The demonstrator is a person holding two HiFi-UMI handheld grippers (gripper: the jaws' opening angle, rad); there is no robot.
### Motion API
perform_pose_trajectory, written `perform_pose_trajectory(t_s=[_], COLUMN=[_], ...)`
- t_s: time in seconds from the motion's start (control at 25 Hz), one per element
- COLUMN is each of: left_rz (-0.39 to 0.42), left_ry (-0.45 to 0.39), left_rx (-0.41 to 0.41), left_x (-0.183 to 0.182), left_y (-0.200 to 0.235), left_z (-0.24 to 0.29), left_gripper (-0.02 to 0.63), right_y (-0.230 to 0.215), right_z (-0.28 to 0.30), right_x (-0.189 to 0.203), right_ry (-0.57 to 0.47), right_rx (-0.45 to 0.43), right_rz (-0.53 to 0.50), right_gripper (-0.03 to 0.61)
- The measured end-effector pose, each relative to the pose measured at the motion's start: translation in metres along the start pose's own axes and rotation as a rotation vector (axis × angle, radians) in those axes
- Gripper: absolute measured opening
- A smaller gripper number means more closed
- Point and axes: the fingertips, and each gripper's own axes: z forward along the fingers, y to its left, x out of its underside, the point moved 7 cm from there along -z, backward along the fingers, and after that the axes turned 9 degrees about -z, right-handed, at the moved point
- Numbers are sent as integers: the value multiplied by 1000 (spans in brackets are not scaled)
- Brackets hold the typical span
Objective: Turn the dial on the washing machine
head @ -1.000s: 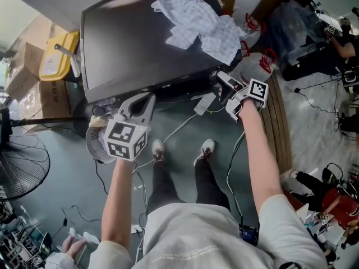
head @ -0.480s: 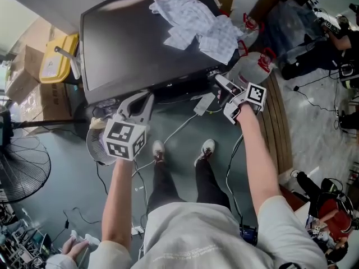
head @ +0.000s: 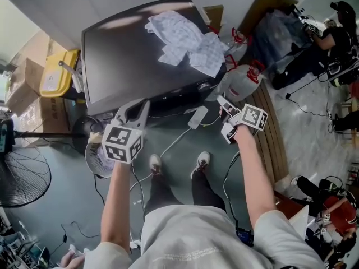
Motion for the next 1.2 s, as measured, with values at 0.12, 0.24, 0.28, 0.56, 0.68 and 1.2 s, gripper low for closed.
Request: perform_pose_trajectory(t_s=[0.12,0.24,0.28,0.56,0.68,1.2], left_rz=[14,44,58,195,252,440], left_ry=[-30,-63,-73,-134,-173,-381], left_rx=[-1,-6,-9,-53,-65,-70], left_x=[-16,-32,-38,-83,-104,-195], left_y=[0,0,-1,1,1,-20], left_z=[-6,-16,-20,-52,-66,-111], left_gripper=[17,17,17,17,17,17], right_y=[30,69,85,184,220,329], right_z=[-16,-28,-32,-53,-56,-69], right_x=[-23,-48,-55,-96,-107,-132], right_ry=[-37,-44,-52,-117,-131,-240], right_rx=[19,58,62,81,105,120], right_rz=[-160,-438,-532,-1068,-1221,-1518], right_gripper=[15,15,15,15,15,15])
